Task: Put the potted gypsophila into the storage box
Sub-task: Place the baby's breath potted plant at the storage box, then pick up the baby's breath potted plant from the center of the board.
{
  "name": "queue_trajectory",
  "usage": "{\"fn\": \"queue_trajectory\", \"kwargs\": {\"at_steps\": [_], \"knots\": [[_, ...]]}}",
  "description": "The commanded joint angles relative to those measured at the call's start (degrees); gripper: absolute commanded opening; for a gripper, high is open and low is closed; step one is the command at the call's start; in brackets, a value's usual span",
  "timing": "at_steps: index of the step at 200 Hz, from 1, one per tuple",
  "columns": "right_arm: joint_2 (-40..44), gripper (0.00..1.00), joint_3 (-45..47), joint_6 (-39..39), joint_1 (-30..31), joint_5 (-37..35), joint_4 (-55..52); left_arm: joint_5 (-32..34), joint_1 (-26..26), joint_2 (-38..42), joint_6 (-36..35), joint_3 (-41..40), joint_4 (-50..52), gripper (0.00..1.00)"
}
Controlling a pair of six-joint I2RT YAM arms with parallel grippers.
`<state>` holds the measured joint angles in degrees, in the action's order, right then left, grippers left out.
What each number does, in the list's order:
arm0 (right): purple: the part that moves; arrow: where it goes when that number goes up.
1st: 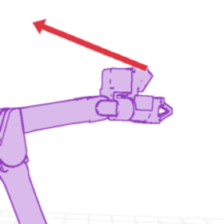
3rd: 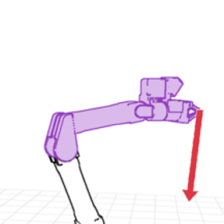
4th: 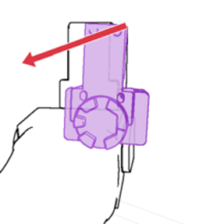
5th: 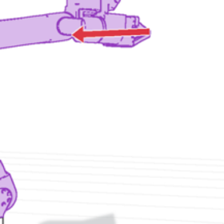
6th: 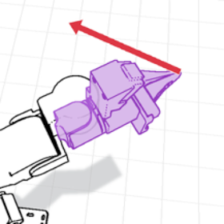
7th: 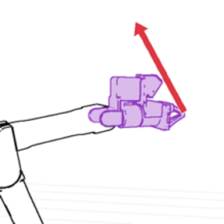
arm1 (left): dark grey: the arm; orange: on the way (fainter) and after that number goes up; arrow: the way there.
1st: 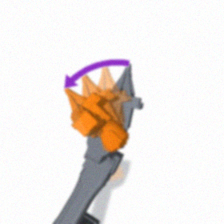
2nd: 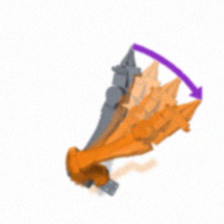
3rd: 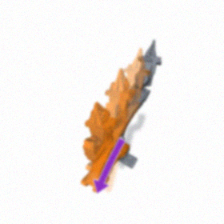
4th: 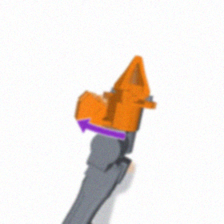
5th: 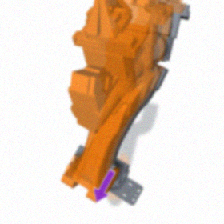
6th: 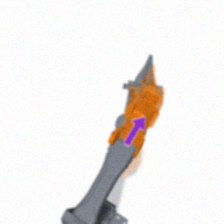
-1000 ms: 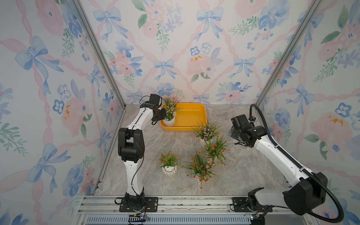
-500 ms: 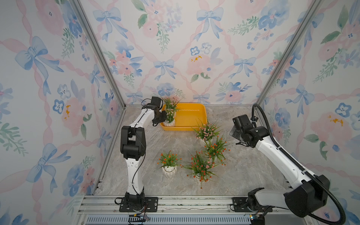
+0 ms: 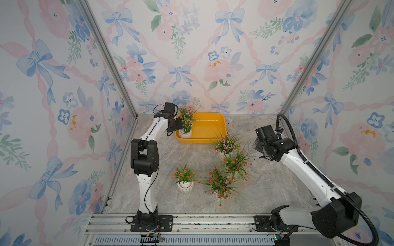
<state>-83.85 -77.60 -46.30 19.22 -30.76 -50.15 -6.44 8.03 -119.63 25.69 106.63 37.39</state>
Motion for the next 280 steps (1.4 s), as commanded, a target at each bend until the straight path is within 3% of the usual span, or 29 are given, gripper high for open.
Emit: {"fn": "queue_trajectory", "kwargs": {"at_steps": [1,22,114,120,136,221,280], "knots": [[-0.7,0.97,-1.7,3.3,-1.9,1.3,-0.8,2.0,-0.4,5.7,-0.7,-0.5,-0.2,0.64],[-1.4,0.97,-1.9,3.5,-3.9,4.4,-0.5,2.9,-0.4,8.0,-1.1,-1.4,-0.2,0.72],[-3.3,0.97,-1.9,2.9,-4.8,8.4,1.7,6.5,-0.3,16.1,1.6,-11.1,-2.8,0.84],[-3.4,0.97,-1.9,2.6,-4.8,8.7,1.7,6.8,-0.4,16.9,2.3,-12.4,-3.5,0.92],[-3.8,0.97,-1.5,2.4,-4.8,9.4,2.3,7.5,-0.4,19.6,3.8,-16.6,-5.9,0.98],[-7.3,0.97,-1.0,2.7,-4.2,13.0,4.6,5.8,-0.4,32.5,9.2,-37.9,-16.0,0.98],[-17.6,0.98,-3.9,12.1,-4.3,25.5,3.3,4.3,1.4,40.6,13.4,-53.0,-22.7,0.98]]}}
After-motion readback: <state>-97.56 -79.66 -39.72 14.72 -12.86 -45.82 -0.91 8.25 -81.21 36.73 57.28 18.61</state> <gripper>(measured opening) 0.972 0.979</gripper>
